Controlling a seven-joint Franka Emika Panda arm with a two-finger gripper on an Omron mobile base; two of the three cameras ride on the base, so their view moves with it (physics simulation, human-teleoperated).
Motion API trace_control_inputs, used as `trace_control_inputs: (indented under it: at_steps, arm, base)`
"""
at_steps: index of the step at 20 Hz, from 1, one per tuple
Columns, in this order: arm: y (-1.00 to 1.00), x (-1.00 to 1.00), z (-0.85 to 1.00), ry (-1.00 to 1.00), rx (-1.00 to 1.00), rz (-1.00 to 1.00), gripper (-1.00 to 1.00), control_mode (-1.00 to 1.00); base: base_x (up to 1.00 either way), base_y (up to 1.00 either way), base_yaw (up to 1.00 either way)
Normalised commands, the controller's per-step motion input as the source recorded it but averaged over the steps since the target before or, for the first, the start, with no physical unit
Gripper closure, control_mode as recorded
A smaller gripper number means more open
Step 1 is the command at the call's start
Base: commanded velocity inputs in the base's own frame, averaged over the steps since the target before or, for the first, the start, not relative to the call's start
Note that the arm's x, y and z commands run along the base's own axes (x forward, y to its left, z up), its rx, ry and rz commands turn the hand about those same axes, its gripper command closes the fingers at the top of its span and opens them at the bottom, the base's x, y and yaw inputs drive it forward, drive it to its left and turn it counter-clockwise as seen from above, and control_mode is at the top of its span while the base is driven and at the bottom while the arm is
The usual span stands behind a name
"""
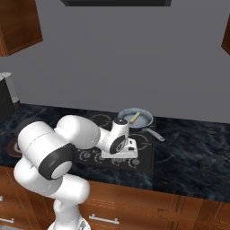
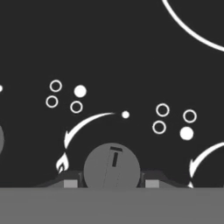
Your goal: Pick up the butter stick and place it in the pan. Then turn on the burner for the pan.
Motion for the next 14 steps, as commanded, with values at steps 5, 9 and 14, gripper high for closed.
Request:
trace_control_inputs:
  at_steps: [5, 9, 14]
  arm:
    - [0.0, 0.0, -0.02, 0.0, 0.0, 0.16, 1.0, -1.0]
    - [0.0, 0.0, -0.03, 0.0, 0.03, 0.18, 1.0, -1.0]
    - [0.0, 0.0, -0.09, 0.0, 0.0, 0.17, 1.0, -1.0]
  base:
    - [0.0, 0.0, 0.0]
    - [0.0, 0.0, 0.0]
    - [0.0, 0.0, 0.0]
